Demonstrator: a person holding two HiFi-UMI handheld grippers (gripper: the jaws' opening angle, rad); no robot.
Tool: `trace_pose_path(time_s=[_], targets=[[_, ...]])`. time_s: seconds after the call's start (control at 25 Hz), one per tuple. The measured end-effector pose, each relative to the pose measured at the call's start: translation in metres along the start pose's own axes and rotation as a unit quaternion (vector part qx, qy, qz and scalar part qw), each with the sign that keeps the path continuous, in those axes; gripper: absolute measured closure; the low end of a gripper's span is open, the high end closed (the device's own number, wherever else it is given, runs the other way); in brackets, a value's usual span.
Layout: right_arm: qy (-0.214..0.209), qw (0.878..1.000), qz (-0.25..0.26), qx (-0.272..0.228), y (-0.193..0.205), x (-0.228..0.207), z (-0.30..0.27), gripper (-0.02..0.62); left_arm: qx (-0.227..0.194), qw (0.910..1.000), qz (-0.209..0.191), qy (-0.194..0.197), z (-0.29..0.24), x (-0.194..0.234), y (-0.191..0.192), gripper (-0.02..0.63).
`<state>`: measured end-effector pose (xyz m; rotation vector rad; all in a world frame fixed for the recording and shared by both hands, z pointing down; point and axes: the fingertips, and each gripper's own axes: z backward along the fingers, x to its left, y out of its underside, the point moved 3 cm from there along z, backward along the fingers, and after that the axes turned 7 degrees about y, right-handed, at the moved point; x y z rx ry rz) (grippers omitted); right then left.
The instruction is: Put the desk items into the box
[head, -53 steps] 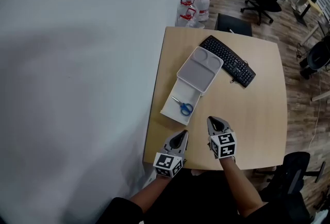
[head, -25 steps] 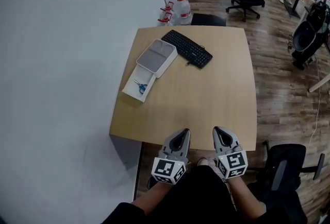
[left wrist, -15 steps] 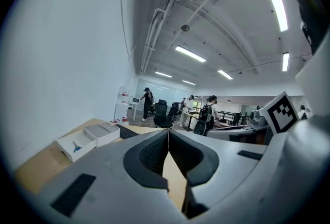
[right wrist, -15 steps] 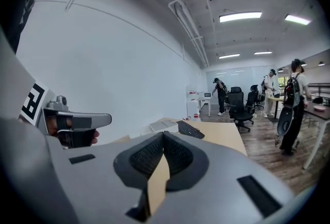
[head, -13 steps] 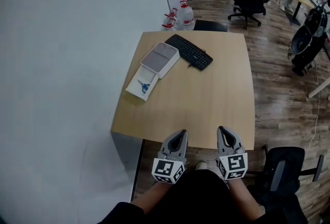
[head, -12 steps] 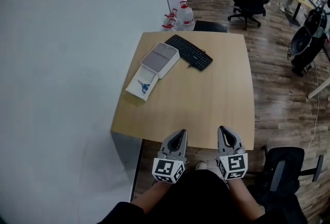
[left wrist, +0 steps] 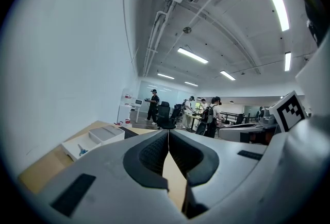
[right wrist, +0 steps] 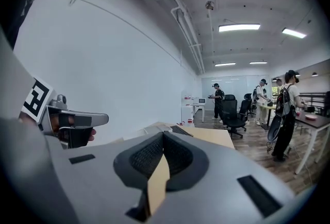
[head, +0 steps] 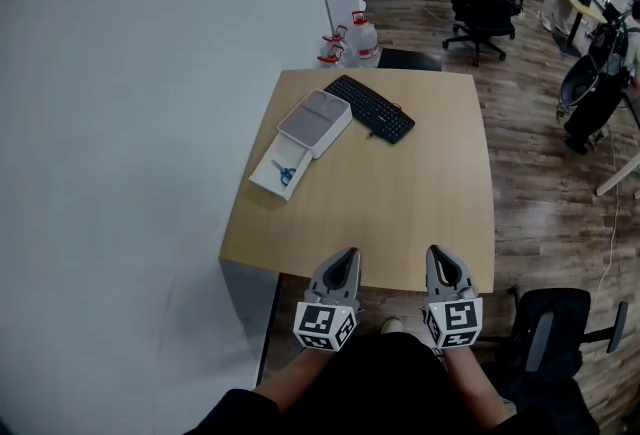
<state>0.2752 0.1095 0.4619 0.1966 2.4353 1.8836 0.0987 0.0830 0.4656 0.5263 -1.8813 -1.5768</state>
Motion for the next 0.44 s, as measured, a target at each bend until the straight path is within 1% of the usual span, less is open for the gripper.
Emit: trace_pose_path(time_s=[0.44], targets=[[-0.008,1.0,0.002,0.007,0.0097,-0.0016,0.0049,0.535,0.002,0.9999,0.004,-0.01,0.0,0.0003,0.0082,0.591]])
